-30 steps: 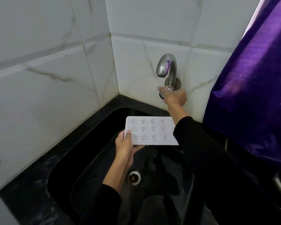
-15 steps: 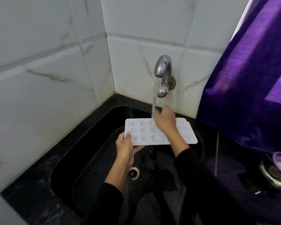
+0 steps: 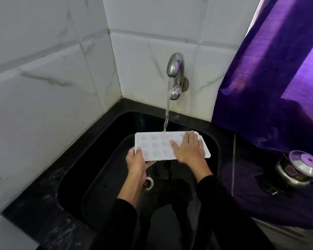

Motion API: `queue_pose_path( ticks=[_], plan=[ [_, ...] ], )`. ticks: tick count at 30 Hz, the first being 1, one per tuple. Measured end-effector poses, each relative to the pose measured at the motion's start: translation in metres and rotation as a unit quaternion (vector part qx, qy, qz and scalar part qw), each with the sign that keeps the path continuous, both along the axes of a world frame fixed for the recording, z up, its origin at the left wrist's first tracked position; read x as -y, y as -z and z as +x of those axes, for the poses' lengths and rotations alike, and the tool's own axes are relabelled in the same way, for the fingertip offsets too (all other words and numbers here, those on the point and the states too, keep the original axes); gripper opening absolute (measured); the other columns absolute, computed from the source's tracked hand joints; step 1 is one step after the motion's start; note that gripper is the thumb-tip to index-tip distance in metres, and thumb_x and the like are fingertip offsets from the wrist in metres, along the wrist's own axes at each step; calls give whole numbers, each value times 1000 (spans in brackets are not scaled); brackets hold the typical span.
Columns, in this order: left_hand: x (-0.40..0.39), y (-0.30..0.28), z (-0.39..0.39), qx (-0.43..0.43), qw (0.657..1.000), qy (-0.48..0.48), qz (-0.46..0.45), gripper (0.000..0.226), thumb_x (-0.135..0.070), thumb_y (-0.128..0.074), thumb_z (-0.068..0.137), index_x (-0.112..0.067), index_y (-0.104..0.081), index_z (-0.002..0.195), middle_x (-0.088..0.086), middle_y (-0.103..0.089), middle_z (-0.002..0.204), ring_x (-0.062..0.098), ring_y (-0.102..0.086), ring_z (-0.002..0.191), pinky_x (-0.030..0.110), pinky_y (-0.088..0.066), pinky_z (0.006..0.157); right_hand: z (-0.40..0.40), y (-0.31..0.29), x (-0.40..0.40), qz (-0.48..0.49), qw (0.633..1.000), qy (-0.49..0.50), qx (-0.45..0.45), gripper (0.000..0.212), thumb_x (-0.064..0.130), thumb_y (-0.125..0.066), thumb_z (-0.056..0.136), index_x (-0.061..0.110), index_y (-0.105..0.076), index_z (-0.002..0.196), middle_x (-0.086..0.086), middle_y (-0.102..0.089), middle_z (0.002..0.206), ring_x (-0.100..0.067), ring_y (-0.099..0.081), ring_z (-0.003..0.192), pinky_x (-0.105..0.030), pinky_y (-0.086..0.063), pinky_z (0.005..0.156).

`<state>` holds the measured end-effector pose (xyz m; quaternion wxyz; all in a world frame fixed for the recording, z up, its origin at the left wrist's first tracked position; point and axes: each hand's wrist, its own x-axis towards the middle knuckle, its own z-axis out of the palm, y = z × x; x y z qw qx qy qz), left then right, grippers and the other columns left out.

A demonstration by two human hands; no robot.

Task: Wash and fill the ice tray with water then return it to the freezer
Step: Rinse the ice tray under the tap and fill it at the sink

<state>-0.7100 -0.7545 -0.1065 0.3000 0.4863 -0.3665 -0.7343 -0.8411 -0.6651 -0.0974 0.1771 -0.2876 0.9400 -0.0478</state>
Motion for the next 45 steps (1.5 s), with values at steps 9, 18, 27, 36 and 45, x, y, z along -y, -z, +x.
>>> queue_pose_path(
  ticks=[9, 18, 27, 36, 45],
  plan=[
    [3, 5, -6, -5, 1000, -10, 1, 23, -18, -40, 101, -9, -53, 118, 12, -64, 105, 21, -64, 84, 38, -55, 65, 43, 4, 35, -73, 975, -205, -43, 68, 52, -16, 101, 14, 1, 155, -3, 6, 164, -16, 7, 151, -40, 5, 122],
    [2, 7, -3, 10, 1000, -13, -7, 24, -19, -37, 102, -11, -50, 120, 12, -61, 111, 23, -62, 89, 38, -54, 63, 43, 3, 31, -85, 985, -147, -22, 71, 49, -21, 102, 6, 0, 155, -12, 5, 163, -24, 5, 151, -38, 2, 122],
    [7, 16, 10, 12, 1000, -17, -22, 28, -19, -38, 102, -7, -49, 125, 13, -60, 115, 26, -61, 99, 38, -54, 62, 7, 17, 12, -49, 993, -106, -10, 79, 78, -20, 87, 40, 0, 153, 1, 14, 163, -24, 16, 149, -56, 16, 114],
    [1, 29, 21, -42, 997, 50, 41, 25, -19, -38, 102, -16, -51, 123, 15, -58, 127, 31, -58, 109, 53, -50, 89, -30, -7, -4, -153, 979, 78, 105, 66, 53, -87, 55, 30, -54, 107, 1, -45, 123, -25, -33, 125, -43, -33, 87],
    [16, 14, 12, -158, 947, 10, 280, 56, -34, -42, 100, 9, -34, 134, 36, -42, 136, 49, -46, 123, 60, -41, 92, 9, 22, -27, -355, 929, 33, -97, 37, 16, -80, 66, 26, -44, 61, 2, -51, 92, -24, -48, 98, -52, -39, 99]
  ],
)
